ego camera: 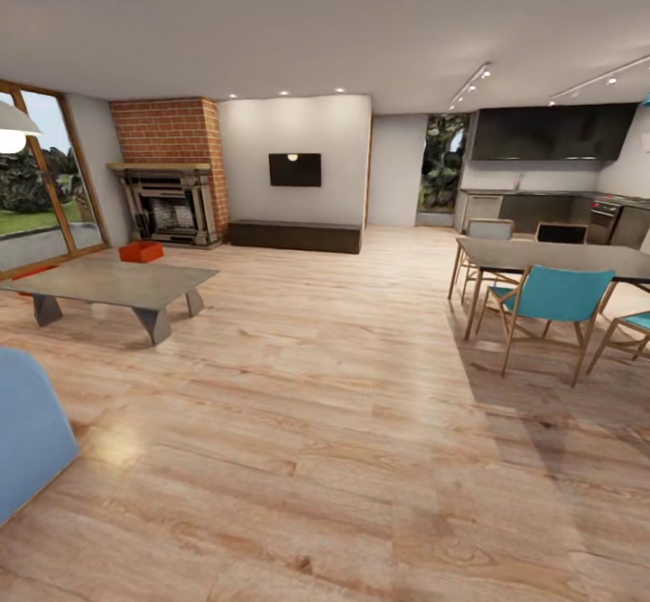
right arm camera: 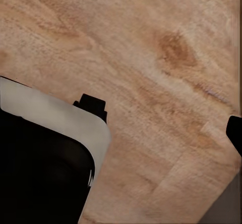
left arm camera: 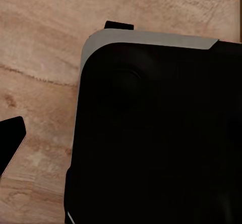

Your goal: Move the two storage containers from the living room to the garage. In the garage, place one container on the floor and stack the other container on top of it (either order is fine).

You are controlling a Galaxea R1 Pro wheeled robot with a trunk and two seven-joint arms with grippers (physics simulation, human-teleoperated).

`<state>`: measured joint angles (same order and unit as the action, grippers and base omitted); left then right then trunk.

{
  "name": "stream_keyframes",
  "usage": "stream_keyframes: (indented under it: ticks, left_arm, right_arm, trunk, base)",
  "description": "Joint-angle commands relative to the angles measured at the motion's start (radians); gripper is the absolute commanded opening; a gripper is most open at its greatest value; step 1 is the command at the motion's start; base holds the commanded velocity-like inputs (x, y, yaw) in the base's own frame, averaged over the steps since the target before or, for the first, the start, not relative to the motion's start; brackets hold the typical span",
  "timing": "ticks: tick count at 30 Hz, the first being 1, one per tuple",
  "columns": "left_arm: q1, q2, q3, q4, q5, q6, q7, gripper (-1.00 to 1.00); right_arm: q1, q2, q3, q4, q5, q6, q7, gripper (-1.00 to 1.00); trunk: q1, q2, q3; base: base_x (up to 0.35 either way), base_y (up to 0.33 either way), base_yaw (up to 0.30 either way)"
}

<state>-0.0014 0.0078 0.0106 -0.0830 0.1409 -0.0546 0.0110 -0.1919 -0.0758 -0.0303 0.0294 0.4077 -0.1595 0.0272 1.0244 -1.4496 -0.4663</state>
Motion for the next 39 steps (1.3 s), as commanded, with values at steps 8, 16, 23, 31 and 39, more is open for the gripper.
stream_keyframes:
  ticks: [8,16,23,31,39]
  left_arm:
    - [0.0,0.0,0.0,0.0,0.007,-0.002,0.0,1.0]
    - [0.0,0.0,0.001,0.0,0.007,-0.002,0.001,1.0]
    - [0.0,0.0,0.001,0.0,0.006,-0.002,0.001,1.0]
    - [0.0,0.0,0.0,0.0,0.006,-0.002,0.001,1.0]
    - [0.0,0.0,0.0,0.0,0.006,-0.002,0.001,1.0]
  right_arm:
    - [-0.001,-0.001,-0.003,0.003,0.003,-0.006,0.002,1.0]
    - [-0.001,-0.001,-0.003,0.003,0.003,-0.006,0.002,1.0]
    - [-0.001,0.0,-0.003,0.003,0.004,-0.006,0.002,1.0]
    - [-0.001,0.001,-0.003,0.003,0.004,-0.006,0.002,1.0]
    - [-0.001,0.0,-0.003,0.003,0.004,-0.006,0.002,1.0]
  trunk:
    - [0.001,0.0,-0.001]
    - [0.001,0.0,-0.001]
    - [0.001,0.0,-0.001]
    - [0.001,0.0,-0.001]
    - [0.001,0.0,-0.001]
  base:
    - [0.324,0.0,0.0]
    - [0.324,0.0,0.0]
    - [0.324,0.0,0.0]
    - [0.324,0.0,0.0]
    - [0.324,0.0,0.0]
